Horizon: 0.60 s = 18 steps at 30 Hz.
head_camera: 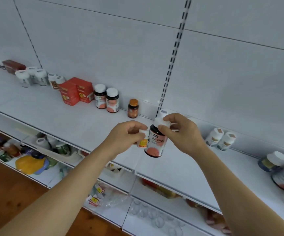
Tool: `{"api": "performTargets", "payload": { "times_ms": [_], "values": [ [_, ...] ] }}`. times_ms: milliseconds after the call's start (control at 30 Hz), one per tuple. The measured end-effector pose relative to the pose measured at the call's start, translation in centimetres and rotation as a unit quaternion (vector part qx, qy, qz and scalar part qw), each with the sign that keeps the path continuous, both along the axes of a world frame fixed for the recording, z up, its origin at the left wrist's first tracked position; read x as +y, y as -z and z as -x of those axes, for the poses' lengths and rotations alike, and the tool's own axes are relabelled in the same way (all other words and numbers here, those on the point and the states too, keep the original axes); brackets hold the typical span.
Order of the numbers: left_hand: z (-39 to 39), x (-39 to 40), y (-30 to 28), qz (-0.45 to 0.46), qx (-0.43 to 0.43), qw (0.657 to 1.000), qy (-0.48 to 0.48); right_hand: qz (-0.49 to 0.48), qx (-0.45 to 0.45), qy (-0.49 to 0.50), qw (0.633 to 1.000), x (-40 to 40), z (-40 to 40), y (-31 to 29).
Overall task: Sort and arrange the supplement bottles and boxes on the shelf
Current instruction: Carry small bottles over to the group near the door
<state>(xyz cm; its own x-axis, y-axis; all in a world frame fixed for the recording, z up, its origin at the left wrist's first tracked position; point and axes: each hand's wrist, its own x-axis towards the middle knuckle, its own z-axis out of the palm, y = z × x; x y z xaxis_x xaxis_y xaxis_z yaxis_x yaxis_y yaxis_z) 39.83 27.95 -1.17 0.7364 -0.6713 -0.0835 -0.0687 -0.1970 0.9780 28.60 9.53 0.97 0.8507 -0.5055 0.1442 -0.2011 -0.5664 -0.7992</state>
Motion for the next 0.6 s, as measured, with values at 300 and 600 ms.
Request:
{"api": "performTargets", "payload": {
  "times_ms": [300,600],
  "values": [
    [-10.2,3.7,1.0,-0.014,-0.011,0.997,-0.07,0.023,-0.003,-0.045,0.999,2.1,-12.0,0.2],
    [-18.7,8.6,1.2,-0.019,-0.032,0.991,-0.131,0.059,-0.005,-0.104,0.993,5.5,-23.0,1.3]
  ]
}}
